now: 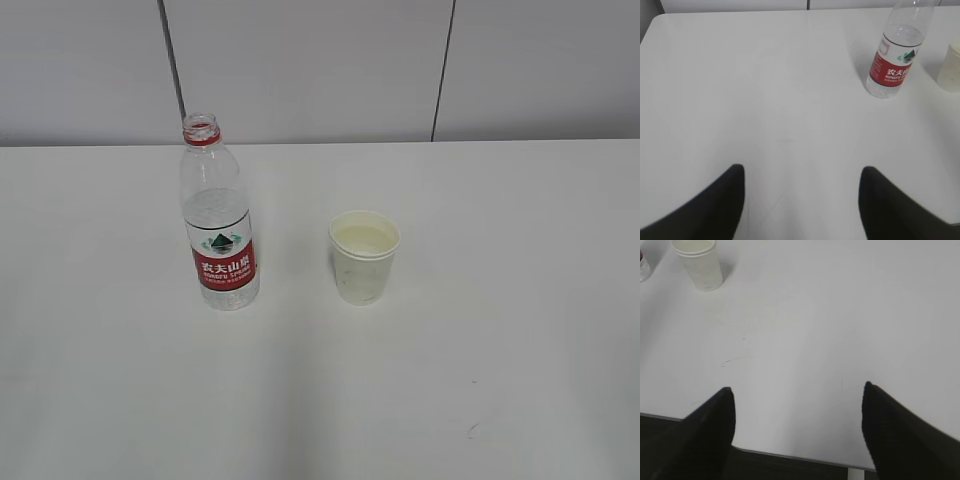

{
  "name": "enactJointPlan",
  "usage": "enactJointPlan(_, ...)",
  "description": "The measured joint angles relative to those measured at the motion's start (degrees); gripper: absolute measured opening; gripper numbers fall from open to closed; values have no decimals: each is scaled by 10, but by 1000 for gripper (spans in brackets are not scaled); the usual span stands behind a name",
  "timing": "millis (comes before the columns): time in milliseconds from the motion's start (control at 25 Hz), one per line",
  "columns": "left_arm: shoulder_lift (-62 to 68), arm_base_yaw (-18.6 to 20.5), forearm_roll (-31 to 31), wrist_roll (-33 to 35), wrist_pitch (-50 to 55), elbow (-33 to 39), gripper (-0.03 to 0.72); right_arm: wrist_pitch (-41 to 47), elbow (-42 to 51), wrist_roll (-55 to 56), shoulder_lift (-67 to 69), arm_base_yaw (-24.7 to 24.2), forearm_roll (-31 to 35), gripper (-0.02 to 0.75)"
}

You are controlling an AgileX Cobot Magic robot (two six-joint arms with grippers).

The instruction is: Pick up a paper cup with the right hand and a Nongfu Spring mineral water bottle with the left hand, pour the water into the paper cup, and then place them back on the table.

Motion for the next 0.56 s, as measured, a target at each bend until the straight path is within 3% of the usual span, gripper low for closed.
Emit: enactJointPlan(560,0,0,0,0,0,0,447,0,0,0,0,0,0,587)
